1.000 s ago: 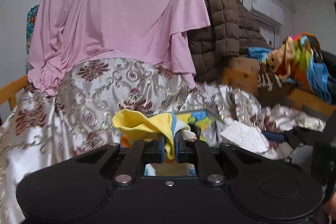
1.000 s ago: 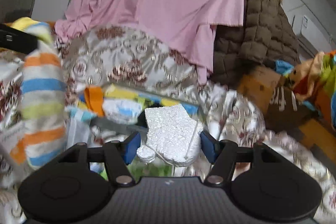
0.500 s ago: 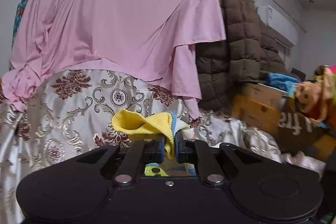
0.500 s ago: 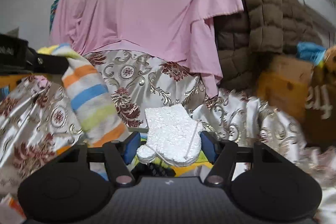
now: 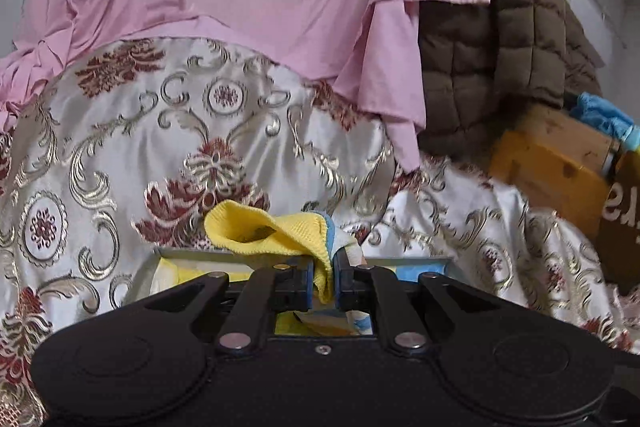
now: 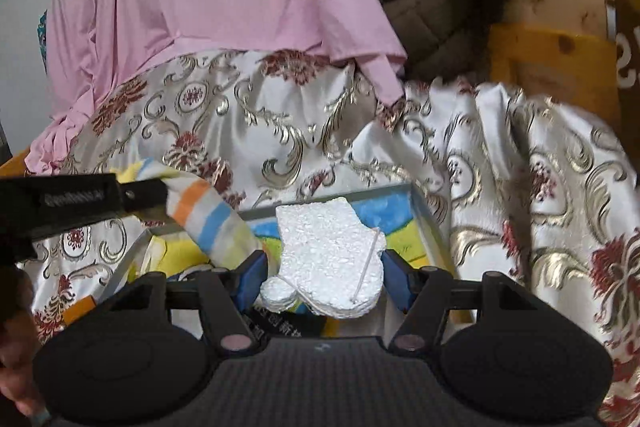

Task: Organize soft objects
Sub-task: 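Lift and carry the striped sock and foam mitten with both tools to the frog tray, then open both tools to drop the sock and mitten into the tray, then move both open tools back over the remaining pile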

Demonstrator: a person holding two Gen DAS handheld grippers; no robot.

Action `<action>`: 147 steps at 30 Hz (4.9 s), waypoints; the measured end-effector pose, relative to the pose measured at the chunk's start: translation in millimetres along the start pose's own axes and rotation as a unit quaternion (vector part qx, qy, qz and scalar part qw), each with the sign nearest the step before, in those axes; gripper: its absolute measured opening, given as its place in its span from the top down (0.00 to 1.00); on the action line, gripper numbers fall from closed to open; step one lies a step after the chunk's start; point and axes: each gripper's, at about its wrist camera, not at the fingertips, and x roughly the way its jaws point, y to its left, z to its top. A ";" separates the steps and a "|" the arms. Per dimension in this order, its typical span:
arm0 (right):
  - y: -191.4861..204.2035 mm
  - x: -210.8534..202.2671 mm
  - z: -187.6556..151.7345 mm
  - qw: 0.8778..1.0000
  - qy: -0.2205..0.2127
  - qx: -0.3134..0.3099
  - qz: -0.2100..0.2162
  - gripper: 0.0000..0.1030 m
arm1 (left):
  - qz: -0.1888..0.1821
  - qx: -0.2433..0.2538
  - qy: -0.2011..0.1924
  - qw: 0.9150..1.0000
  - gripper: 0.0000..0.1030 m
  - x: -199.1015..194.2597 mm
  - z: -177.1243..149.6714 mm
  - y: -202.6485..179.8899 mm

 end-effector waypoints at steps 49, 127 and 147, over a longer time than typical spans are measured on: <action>-1.5 -10.1 -3.4 0.999 0.041 0.009 0.002 0.13 | 0.062 0.000 0.086 0.994 0.31 -31.2 -28.0 17.0; 130.2 -320.4 -184.3 0.957 -0.041 -0.267 0.108 0.00 | 0.243 -0.064 0.096 0.963 0.01 -436.7 -170.2 61.7; 159.8 -307.6 -190.1 0.930 -0.058 -0.334 0.143 0.00 | 0.280 -0.097 0.122 0.947 0.01 -409.4 -163.1 90.8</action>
